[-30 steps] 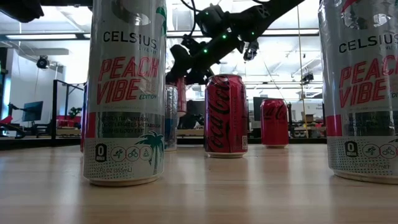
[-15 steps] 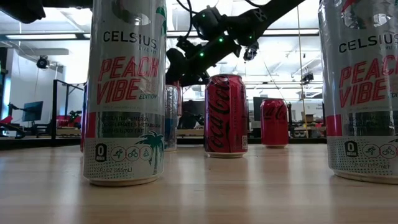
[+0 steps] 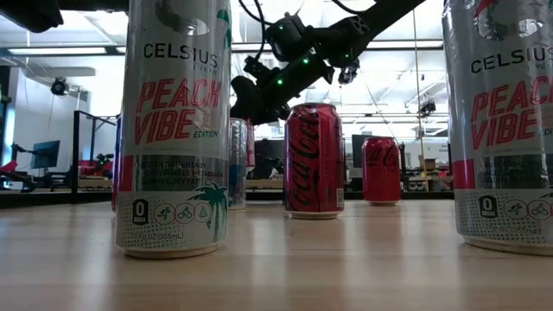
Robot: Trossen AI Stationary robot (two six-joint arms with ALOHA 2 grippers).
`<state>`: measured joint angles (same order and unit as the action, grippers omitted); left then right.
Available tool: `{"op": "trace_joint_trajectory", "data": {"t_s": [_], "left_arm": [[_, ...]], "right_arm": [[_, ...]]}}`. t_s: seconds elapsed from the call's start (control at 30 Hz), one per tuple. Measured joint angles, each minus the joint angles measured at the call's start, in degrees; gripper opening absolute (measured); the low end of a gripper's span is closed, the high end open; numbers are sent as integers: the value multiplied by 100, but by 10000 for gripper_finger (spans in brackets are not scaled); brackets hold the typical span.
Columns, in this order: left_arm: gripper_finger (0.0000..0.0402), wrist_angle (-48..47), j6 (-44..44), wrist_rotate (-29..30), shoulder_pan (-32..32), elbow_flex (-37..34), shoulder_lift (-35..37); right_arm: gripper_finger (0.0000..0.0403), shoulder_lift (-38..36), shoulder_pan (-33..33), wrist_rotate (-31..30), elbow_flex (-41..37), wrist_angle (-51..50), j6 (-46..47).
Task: Place canned beverage on shelf
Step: Put the red white soda can on the shelf
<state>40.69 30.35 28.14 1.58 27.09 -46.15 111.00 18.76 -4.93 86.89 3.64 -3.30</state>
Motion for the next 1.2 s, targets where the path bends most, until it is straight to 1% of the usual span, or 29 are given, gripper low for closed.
{"op": "trace_joint_trajectory", "data": {"t_s": [0.2, 0.47, 0.8, 1.2], "left_arm": [[374, 0, 2, 2, 0, 0, 0], [374, -49, -23, 2, 1, 0, 0], [374, -161, -85, 2, 1, 0, 0], [374, -181, -83, 2, 1, 0, 0]], "right_arm": [[294, 2, 0, 4, 2, -13, 3], [322, 5, 0, -53, 4, -35, -43], [322, 11, 0, -87, 5, -94, -58], [344, 9, 0, -109, 15, -266, -36]]}}
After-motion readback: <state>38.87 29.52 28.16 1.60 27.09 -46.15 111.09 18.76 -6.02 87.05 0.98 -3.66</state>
